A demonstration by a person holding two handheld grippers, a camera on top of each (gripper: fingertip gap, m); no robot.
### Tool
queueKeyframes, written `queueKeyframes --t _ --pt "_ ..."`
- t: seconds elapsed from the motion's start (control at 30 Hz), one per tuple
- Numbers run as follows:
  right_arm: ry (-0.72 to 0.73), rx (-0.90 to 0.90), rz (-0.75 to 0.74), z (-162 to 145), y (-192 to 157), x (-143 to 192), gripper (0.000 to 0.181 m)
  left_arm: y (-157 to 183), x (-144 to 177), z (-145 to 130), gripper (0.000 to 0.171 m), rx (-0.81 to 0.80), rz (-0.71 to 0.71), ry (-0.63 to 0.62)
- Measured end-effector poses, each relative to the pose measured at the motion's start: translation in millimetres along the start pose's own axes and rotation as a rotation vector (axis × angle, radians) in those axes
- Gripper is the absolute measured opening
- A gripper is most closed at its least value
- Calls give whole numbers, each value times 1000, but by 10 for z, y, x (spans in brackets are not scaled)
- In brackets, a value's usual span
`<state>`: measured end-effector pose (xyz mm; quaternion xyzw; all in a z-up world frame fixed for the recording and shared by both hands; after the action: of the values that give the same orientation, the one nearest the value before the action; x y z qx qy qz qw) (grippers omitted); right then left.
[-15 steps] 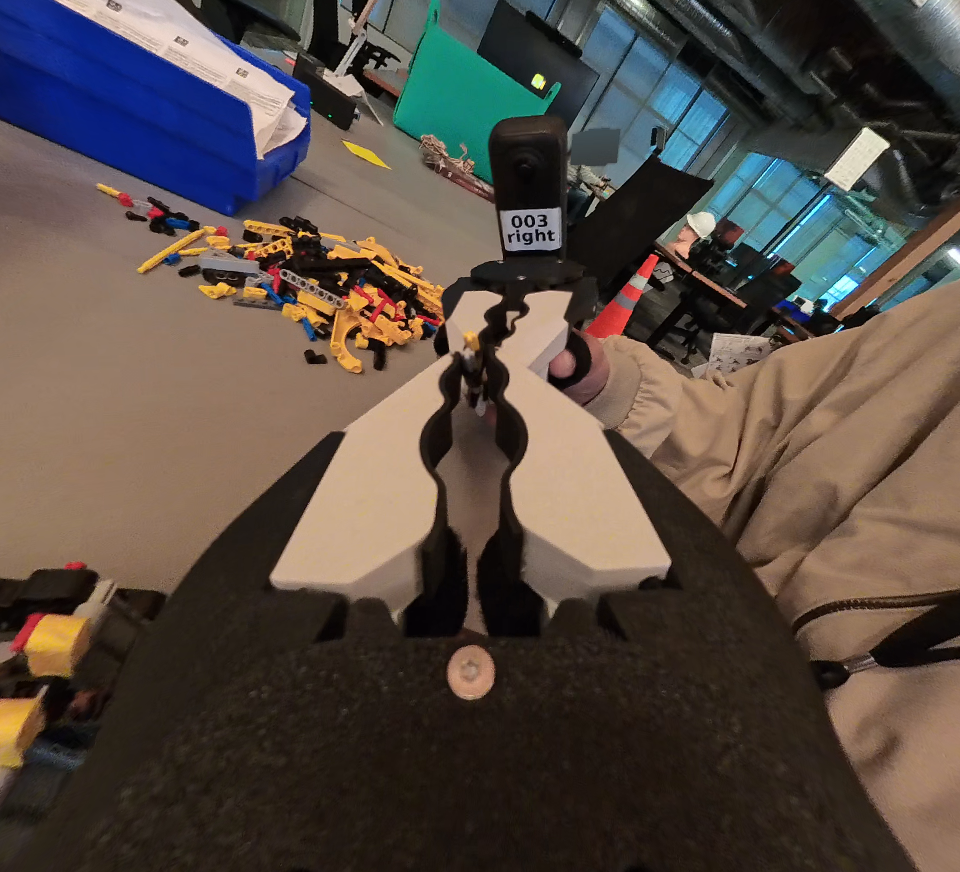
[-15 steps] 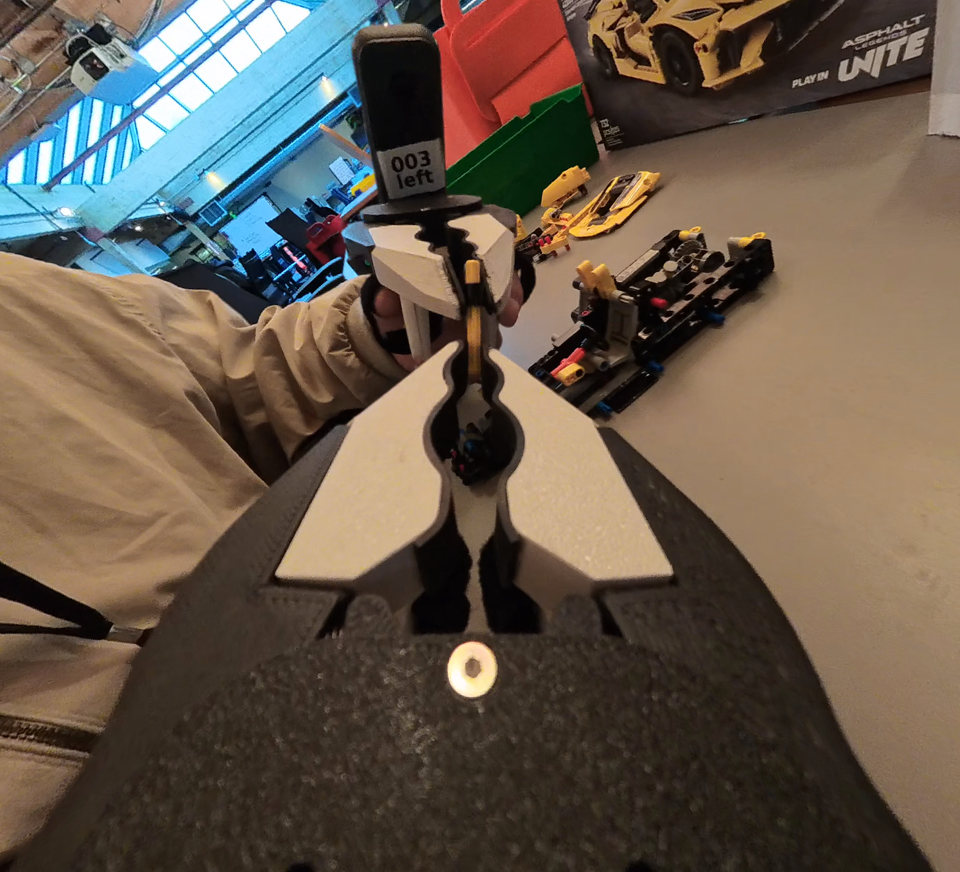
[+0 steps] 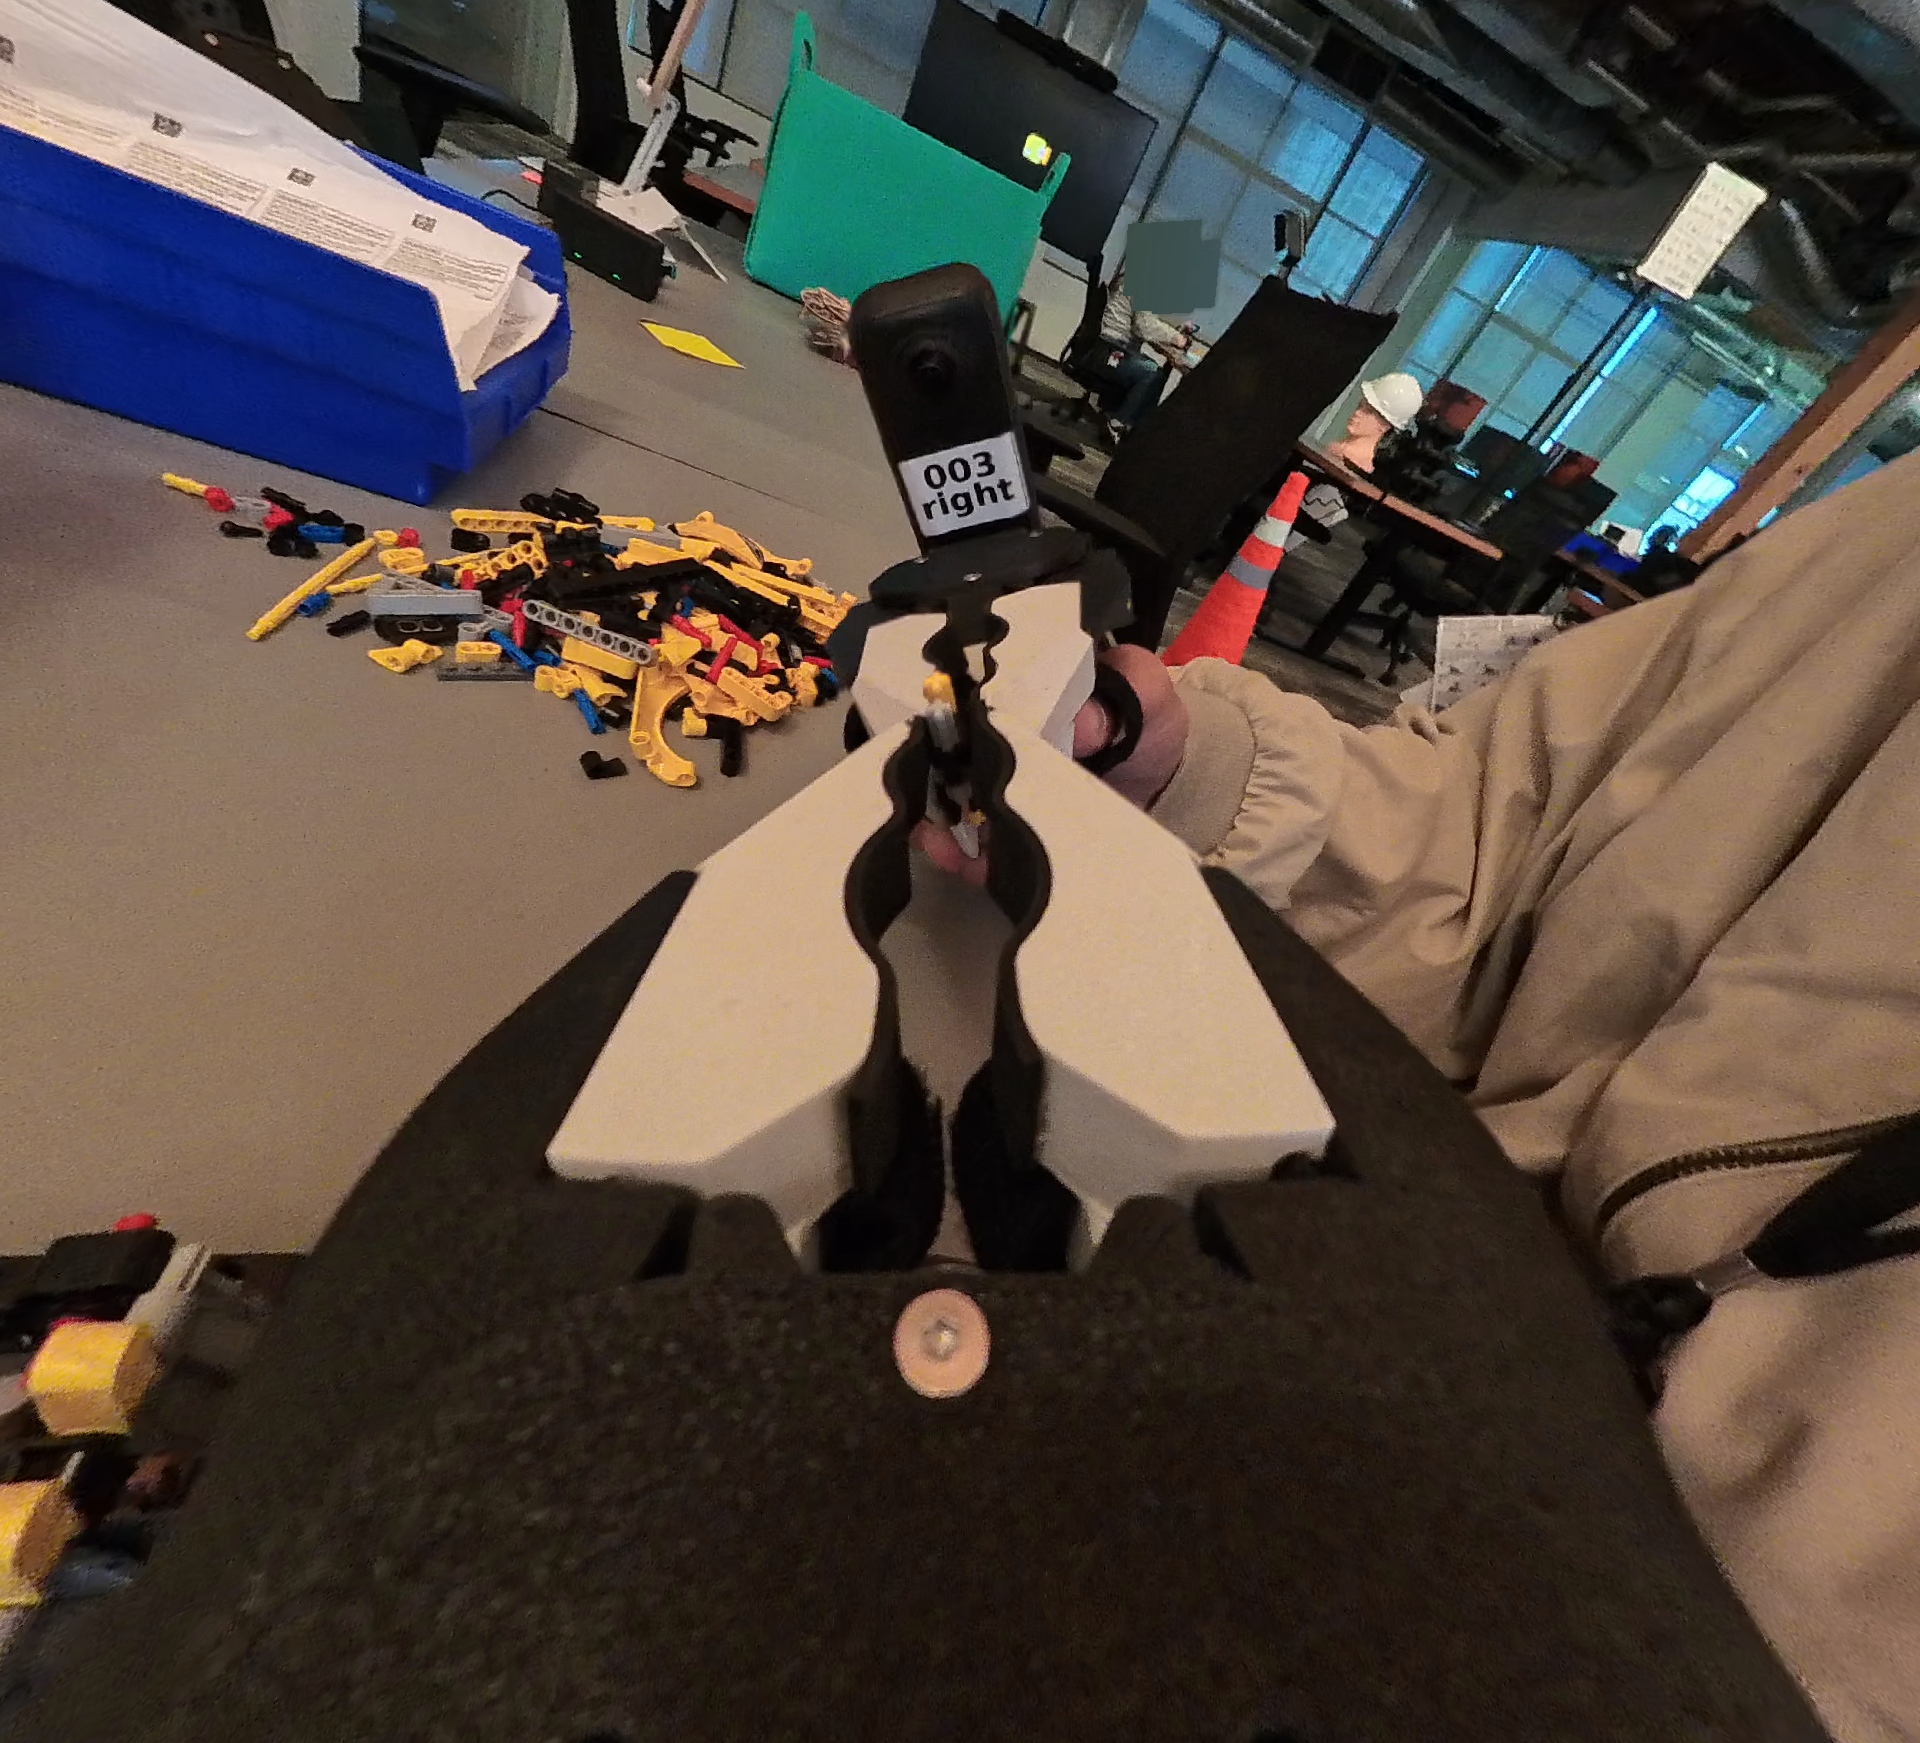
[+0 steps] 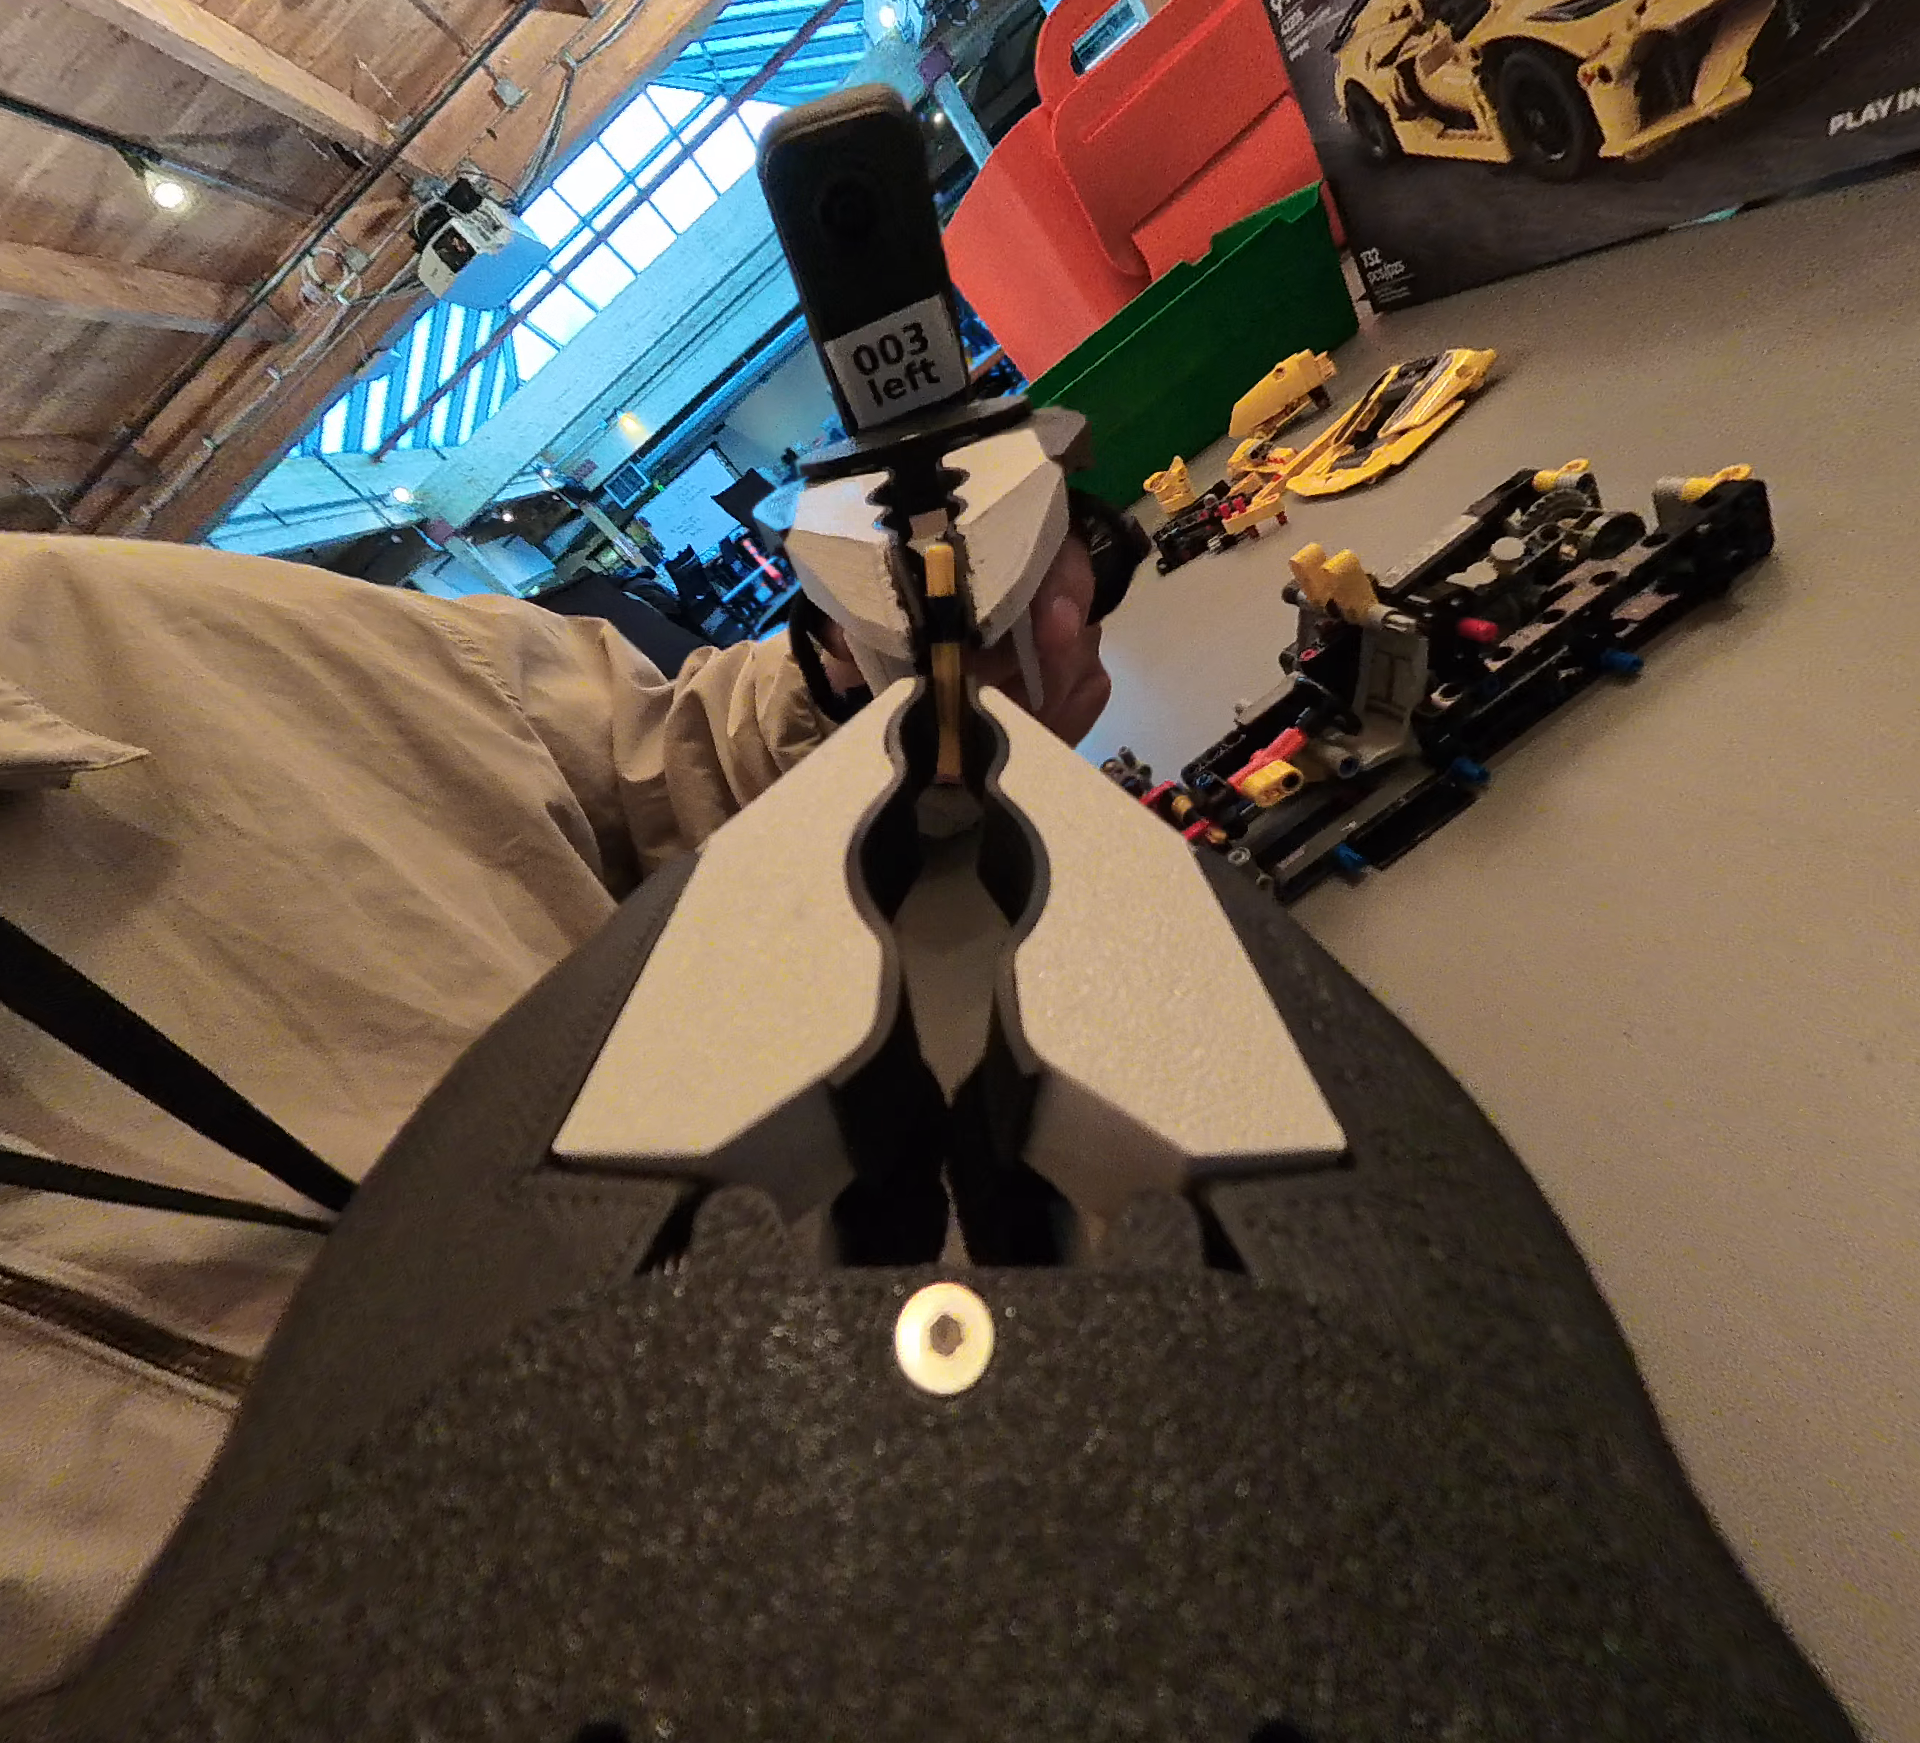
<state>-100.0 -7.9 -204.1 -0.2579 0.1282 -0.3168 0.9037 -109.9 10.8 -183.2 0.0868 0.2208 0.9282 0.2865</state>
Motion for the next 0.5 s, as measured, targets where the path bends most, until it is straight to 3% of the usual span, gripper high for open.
queueKeyframes --t 0.5 --pt "17 -70 -29 21 97 49 3 -130 -78 78 3 121 55 88"
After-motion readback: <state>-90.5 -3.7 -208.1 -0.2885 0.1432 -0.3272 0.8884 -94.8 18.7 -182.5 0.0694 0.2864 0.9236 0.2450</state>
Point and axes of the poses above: each gripper's, where its closed fingertips meet, x back along the fingers, z out of its top, y = z × x across the jaws, the point moved 2 cm from there along x, back along the fingers, and after that the axes turned 4 degrees about x, right-handed, at the moved point
